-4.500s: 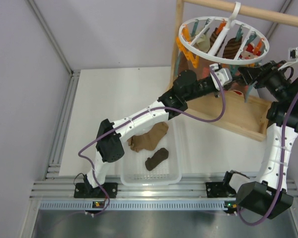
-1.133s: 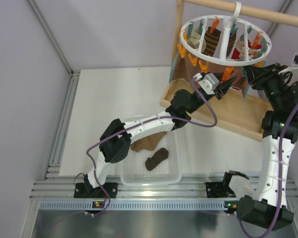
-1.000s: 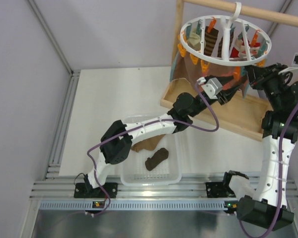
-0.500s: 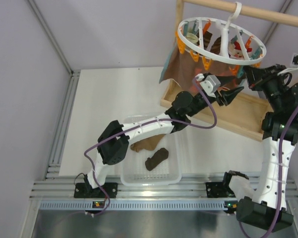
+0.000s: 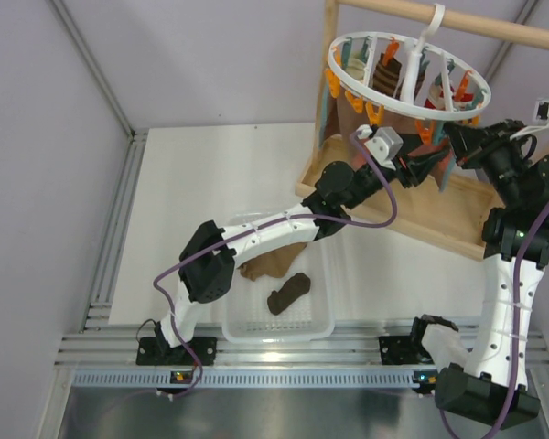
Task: Clip the socks to the hanger
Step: Open the clamp at the hanger.
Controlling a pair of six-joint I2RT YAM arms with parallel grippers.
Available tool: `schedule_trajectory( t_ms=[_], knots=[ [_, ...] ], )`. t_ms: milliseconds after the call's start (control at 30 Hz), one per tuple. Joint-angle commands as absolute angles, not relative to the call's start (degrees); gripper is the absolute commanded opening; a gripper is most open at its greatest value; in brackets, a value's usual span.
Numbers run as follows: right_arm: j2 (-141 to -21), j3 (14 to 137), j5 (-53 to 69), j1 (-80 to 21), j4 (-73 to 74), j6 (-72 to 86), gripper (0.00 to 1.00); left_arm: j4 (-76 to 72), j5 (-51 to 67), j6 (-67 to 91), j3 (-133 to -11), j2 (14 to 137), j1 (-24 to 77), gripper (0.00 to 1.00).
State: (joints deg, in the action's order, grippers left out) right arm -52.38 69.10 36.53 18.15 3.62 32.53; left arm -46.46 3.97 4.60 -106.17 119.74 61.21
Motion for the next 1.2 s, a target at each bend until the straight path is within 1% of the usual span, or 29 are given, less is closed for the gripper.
schedule_trajectory(
  t_ms=[0, 67, 100, 200, 233, 333, 367, 433, 467, 500, 533, 567, 633, 667, 700, 767, 933, 1167],
  knots=[
    [-52.0, 71.1, 39.8, 17.6, 0.4, 34.4, 0.00, -50.0, 4.9, 5.8, -109.0, 117.7, 61.1, 0.51],
    [-52.1, 71.1, 40.3, 17.6, 0.4, 34.4, 0.00, -50.4, 4.9, 6.0, -109.0, 117.8, 61.1, 0.50],
    [-52.2, 71.1, 40.3, 17.6, 0.4, 34.5, 0.00, -50.6, 5.2, 6.1, -109.0, 117.9, 61.0, 0.46],
    [-52.1, 71.1, 40.9, 17.6, 0.4, 34.5, 0.00, -51.2, 5.4, 6.3, -109.0, 117.9, 61.1, 0.39],
    [-52.3, 71.1, 41.0, 17.6, 0.4, 34.5, 0.00, -51.8, 5.6, 6.3, -109.0, 117.9, 61.0, 0.34],
    [-52.2, 70.9, 41.3, 17.5, 0.6, 34.5, 0.00, -51.9, 5.6, 6.2, -109.0, 118.0, 61.0, 0.29],
    [-52.2, 70.8, 41.4, 17.6, 0.7, 34.5, 0.00, -51.9, 5.5, 5.9, -109.1, 117.9, 61.0, 0.23],
    [-52.2, 70.8, 41.7, 17.6, 0.8, 34.5, 0.00, -51.8, 5.3, 5.3, -109.2, 118.2, 60.9, 0.16],
    [-52.2, 70.6, 41.7, 17.6, 0.9, 34.5, 0.00, -51.6, 5.1, 5.1, -109.3, 118.1, 61.0, 0.09],
    [-52.3, 70.8, 41.8, 17.6, 1.1, 34.3, 0.00, -51.5, 5.3, 5.0, -109.4, 118.2, 60.9, 0.06],
    [-52.3, 70.8, 41.8, 17.6, 1.4, 34.1, 0.01, -51.5, 5.4, 5.0, -109.4, 118.2, 60.8, 0.02],
    [-52.3, 71.3, 41.7, 17.6, 2.1, 33.8, 0.12, -51.3, 5.7, 5.1, -109.4, 118.1, 60.7, 0.00],
    [-51.9, 71.6, 40.9, 17.6, 3.8, 32.6, 0.26, -51.2, 6.2, 5.4, -109.2, 118.0, 60.6, 0.00],
    [-51.9, 71.5, 40.4, 17.7, 4.0, 32.3, 0.40, -51.2, 6.3, 5.4, -109.0, 118.0, 60.6, 0.00],
    [-51.5, 71.4, 40.0, 17.7, 4.2, 31.6, 0.45, -51.2, 6.8, 5.8, -108.8, 118.0, 60.6, 0.00],
    [-50.7, 71.3, 38.6, 17.7, 5.1, 30.7, 0.51, -51.2, 7.0, 6.0, -108.5, 117.9, 60.6, 0.00],
    [-49.8, 71.2, 39.1, 19.3, 4.9, 29.8, 0.51, -50.9, 8.0, 6.1, -108.5, 117.8, 60.6, 0.00],
    [-50.3, 71.7, 41.7, 20.2, 1.1, 31.9, 0.49, -50.4, 8.6, 6.1, -108.5, 117.8, 60.6, 0.00]
  ],
)
